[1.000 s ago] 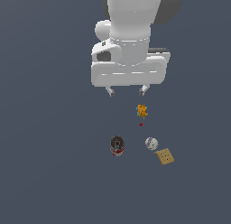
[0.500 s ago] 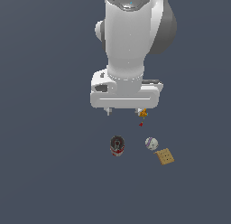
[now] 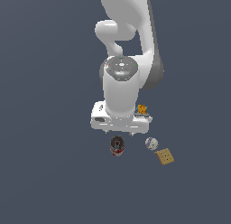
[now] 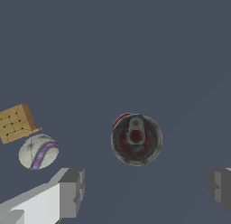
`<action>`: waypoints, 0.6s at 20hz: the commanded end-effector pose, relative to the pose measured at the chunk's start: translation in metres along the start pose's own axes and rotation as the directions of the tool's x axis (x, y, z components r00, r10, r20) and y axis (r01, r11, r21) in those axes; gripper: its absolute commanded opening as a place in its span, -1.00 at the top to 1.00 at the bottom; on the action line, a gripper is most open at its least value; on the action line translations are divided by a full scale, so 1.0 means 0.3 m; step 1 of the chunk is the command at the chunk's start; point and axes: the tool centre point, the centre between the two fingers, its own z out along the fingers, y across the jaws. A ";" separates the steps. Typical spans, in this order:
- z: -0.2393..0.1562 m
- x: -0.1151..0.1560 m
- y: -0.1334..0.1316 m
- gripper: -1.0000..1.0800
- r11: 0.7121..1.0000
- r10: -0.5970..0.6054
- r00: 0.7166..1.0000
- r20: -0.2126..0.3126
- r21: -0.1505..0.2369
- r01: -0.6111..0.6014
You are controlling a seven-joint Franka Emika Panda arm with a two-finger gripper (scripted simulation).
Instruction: Pick up a designated object from a clutter of objects.
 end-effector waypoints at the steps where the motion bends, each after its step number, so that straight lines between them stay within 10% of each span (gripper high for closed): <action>1: 0.063 0.011 0.007 -0.92 1.000 0.016 1.000 0.006 -0.004 -0.016; 12: 0.186 0.022 0.022 -0.92 0.999 0.045 0.999 0.020 -0.011 -0.045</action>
